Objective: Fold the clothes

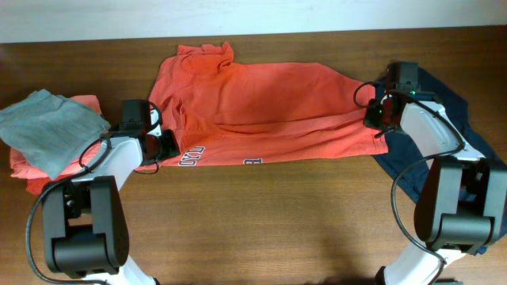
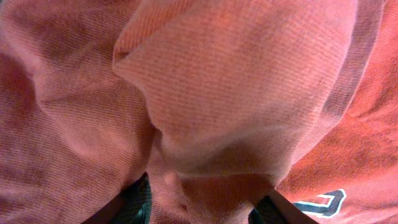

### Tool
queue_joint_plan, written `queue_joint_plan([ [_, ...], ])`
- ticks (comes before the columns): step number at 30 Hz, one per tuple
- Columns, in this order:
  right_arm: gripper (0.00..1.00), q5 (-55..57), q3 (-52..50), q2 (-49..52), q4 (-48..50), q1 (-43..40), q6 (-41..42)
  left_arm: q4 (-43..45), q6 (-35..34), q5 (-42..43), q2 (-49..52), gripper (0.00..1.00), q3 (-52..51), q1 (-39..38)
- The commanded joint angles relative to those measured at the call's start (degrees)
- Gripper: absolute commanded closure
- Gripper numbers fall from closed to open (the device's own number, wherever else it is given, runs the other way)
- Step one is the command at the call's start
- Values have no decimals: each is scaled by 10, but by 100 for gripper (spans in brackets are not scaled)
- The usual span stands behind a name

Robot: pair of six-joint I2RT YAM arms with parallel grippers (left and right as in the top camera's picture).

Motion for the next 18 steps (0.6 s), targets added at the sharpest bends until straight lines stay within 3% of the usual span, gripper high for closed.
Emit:
queue_joint_plan([
  [1, 86, -15, -10, 10, -13, -5, -6, -9, 0, -2, 53, 50, -24, 0],
  [9, 82, -36, -17, 44, -42, -5, -8, -9, 0, -2, 53, 50, -24, 0],
  [11, 74, -36, -17, 44, -49, -5, -8, -9, 1, -2, 53, 50, -24, 0],
  [13, 58, -36, -17, 44, -58, -5, -8, -9, 1, -2, 53, 50, -24, 0],
  [16, 58, -36, -17, 44, -74, -5, -8, -9, 0, -2, 53, 50, -24, 0],
  [18, 69, -36, -17, 44, -80, -5, -8, -9, 0, -2, 53, 50, -24, 0],
])
